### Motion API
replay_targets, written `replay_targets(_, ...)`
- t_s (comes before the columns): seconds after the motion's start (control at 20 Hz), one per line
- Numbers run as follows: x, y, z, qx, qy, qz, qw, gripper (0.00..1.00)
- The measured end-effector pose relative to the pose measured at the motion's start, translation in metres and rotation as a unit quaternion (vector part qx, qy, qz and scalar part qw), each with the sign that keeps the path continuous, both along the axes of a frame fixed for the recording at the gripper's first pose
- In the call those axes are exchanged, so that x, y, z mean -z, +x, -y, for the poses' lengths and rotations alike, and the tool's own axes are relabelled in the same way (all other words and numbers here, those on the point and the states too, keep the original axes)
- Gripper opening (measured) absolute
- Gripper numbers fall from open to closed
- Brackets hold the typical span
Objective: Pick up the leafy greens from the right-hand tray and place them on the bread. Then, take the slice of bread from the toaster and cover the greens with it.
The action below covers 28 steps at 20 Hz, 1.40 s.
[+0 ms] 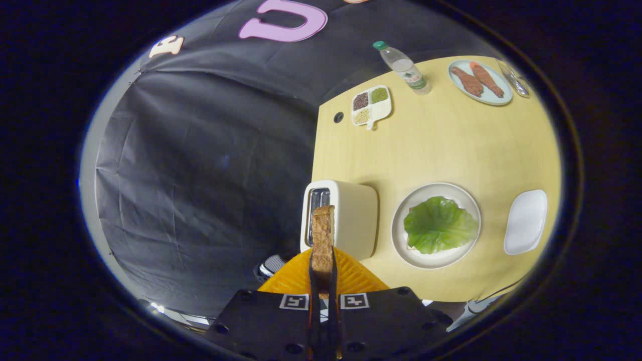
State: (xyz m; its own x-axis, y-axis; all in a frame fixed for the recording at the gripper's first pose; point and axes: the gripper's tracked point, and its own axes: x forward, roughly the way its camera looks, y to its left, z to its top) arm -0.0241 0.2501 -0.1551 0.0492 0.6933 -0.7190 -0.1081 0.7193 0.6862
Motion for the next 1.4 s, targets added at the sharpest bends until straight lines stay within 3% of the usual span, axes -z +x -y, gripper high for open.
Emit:
replay_targets(0.35, 0.075, 0.01, 0.048, 0.027, -0.008, 0.0, 1.0, 0.09)
replay_targets(0.7, 0.138, 0.001, 0.052, 0.001, -0.037, -0.023, 0.999, 0.09)
replay_targets(1.05, 0.194, 0.003, 0.074, -0.026, -0.146, -0.005, 0.989, 0.09)
replay_targets(1.4, 0.219, 0.011, 0.093, -0.049, -0.229, 0.085, 0.969, 0.09)
